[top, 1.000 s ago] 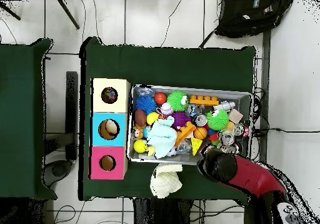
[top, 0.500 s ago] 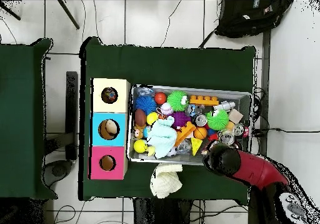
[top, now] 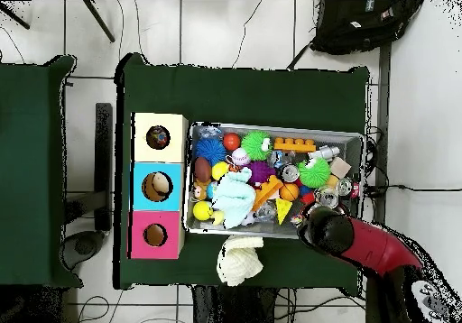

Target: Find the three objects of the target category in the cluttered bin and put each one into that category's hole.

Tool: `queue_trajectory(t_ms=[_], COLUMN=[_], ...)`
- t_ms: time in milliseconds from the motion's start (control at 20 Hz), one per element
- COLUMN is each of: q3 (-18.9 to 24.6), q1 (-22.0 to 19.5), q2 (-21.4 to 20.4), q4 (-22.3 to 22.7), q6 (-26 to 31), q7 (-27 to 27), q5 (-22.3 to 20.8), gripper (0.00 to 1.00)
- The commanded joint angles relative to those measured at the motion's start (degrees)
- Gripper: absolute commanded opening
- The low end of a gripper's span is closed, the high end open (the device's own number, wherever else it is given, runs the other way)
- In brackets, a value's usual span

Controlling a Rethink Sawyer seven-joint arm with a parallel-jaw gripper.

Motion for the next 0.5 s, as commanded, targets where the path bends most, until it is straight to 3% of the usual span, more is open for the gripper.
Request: queue_trajectory(t_ms=[50, 500], q3=[6.4, 7.8], q1=[-1.7, -2.5], q2=[-2.2, -1.7], q4=[2.5, 4.6], q6=[1.3, -1.4], q7=[0.4, 1.2], q5=[0.1, -0.4], gripper=[1.00, 1.00])
